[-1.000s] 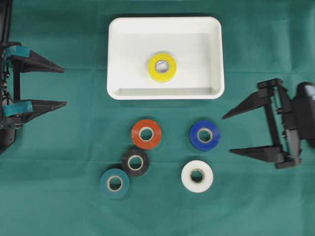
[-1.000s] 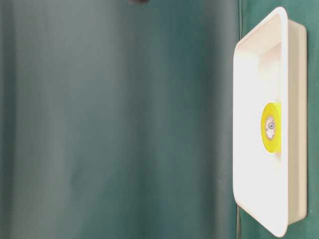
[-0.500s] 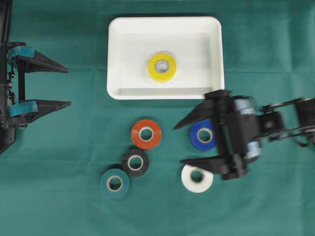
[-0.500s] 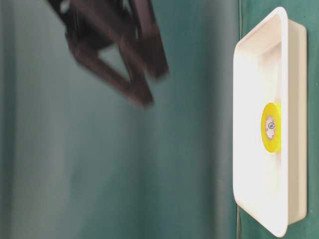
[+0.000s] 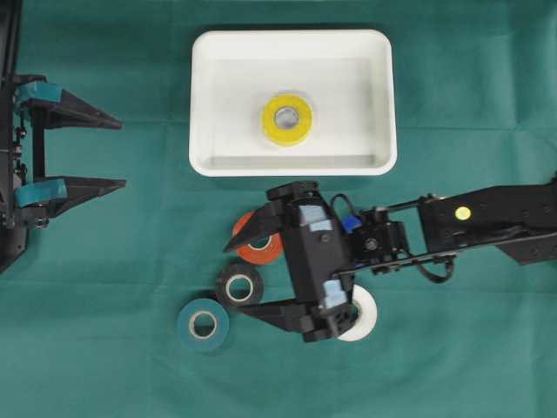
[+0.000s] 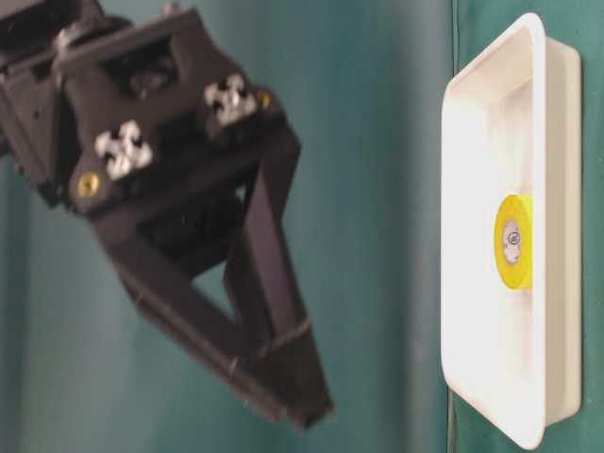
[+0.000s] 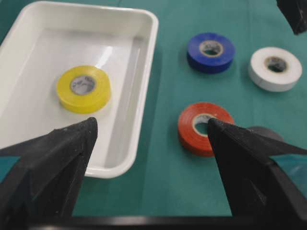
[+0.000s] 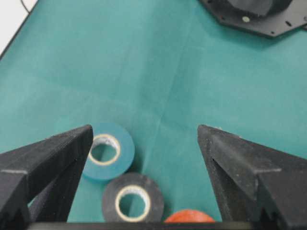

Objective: Pick up the tape from a random location and place it into the white case.
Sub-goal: 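Move the right gripper open toward the black tape roll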

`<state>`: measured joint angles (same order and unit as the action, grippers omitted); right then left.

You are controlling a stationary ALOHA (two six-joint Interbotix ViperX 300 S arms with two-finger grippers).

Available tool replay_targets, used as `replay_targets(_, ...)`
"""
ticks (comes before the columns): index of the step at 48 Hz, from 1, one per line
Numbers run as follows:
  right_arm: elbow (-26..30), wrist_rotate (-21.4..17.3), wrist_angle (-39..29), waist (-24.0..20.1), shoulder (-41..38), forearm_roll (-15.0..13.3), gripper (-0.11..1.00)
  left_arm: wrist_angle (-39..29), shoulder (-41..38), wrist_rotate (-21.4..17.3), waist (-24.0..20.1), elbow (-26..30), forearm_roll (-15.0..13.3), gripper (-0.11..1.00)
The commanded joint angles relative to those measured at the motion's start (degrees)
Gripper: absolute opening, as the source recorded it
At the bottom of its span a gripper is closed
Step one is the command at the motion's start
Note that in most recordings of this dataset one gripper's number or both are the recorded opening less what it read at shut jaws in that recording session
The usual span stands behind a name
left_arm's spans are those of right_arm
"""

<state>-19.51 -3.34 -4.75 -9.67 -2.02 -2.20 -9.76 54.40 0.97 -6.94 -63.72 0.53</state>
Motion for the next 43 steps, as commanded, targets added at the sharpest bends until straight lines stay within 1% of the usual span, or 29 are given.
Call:
replay_targets(1,2.64,-0.09,-1.32,-0.09,0.18,-0.09,0.9,0.53,-0.44,0.0,0.09,0.7,-0.09,0.96)
replay_targets(12,3.52,-0.53,-5.54,-0.09,-0.44,0.09,0.9,0.53,-0.44,0.0,0.09,0.7,-0.09,0.96)
replay_targets(18,5.36,-0.53,-12.22,-0.35,-1.67,0.09,0.9,0.53,-0.44,0.0,0.09,0.7,-0.09,0.96)
replay_targets(24,8.44,-0.53,-19.6,-0.88,-3.96,0.09,0.9,0.53,-0.44,0.0,0.09,0.7,-0.09,0.96)
replay_targets(34,13.18,-0.44,-29.0,-1.67,-8.17,0.09,0.9,0.53,-0.44,0.0,0.09,0.7,-0.09,0.96)
replay_targets(39,14.85,-0.44,-32.08,-1.85,-9.58,0.18,0.9,0.53,-0.44,0.0,0.09,0.7,-0.09,0.96)
replay_targets(43,15.29,-0.44,-32.43,-1.85,-9.84,0.09,0.9,0.53,-0.44,0.0,0.09,0.7,-0.09,0.96)
